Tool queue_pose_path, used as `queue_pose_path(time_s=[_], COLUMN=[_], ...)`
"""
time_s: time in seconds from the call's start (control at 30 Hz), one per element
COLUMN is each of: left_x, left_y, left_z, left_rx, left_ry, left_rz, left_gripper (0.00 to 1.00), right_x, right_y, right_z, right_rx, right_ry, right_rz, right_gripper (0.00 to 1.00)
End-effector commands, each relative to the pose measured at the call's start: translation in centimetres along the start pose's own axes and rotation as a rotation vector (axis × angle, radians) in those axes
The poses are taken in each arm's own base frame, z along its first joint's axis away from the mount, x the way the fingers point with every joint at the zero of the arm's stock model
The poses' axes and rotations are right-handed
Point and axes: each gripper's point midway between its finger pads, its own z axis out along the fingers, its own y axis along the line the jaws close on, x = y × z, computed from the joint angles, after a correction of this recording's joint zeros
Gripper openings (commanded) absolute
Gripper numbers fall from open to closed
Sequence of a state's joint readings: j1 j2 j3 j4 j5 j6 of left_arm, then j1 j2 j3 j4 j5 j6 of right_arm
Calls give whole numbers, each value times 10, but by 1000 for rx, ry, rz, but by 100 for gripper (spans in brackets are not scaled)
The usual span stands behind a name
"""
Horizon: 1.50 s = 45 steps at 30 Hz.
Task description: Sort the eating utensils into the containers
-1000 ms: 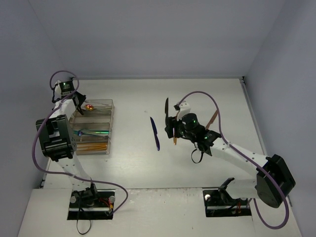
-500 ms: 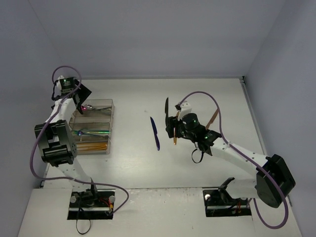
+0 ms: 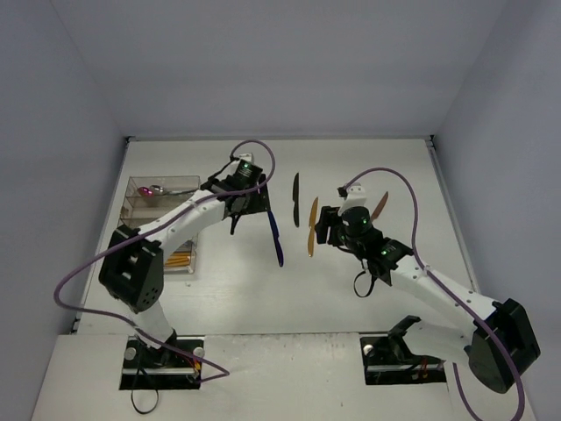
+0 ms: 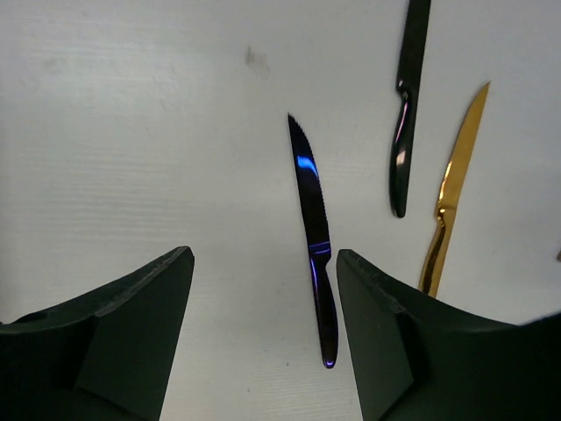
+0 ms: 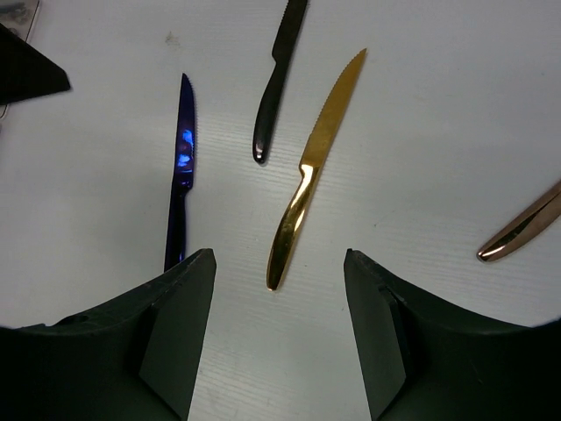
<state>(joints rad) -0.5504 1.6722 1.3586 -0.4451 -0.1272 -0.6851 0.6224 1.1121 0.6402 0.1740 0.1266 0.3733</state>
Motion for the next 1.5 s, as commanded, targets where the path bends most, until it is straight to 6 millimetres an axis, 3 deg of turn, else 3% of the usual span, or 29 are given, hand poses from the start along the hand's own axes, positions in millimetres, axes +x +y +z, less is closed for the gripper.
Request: queue_pose_path(time_s=[0.0, 0.1, 0.3, 0.5, 0.67, 0.87, 1.1, 1.33, 1.47], left_x=[37, 62, 97, 109, 123, 135, 151, 144, 129], left_y=[-5, -26, -38, -47, -35, -4, 14, 40, 36], left_z=[19, 30, 42, 42, 58, 78, 81, 72, 75], left_rx=[-59, -31, -10, -7, -67, -193, -244, -307, -269], left_ry=[95, 161, 265, 277, 302, 338, 391, 396, 385], left_rz=[-10, 16, 11, 21, 24, 63, 94, 242, 344], left_gripper=[63, 63, 62, 62, 61, 42, 26, 23, 23], right_x=[-13, -13, -10, -4, -2, -1, 0, -1, -1], right_y=[-6, -9, -17, -21, -22, -24, -26, -25, -24], right_z=[-6, -10, -15, -12, -11, -14, -15, -14, -13], right_rx=[29, 35, 54, 67, 70, 71, 74, 70, 69], right_ry=[-63, -71, -77, -60, -52, -62, -66, -62, -59], right_rz=[36, 42, 39, 35, 28, 33, 32, 31, 31], right_gripper=[58, 58, 58, 59, 59, 59, 59, 59, 59])
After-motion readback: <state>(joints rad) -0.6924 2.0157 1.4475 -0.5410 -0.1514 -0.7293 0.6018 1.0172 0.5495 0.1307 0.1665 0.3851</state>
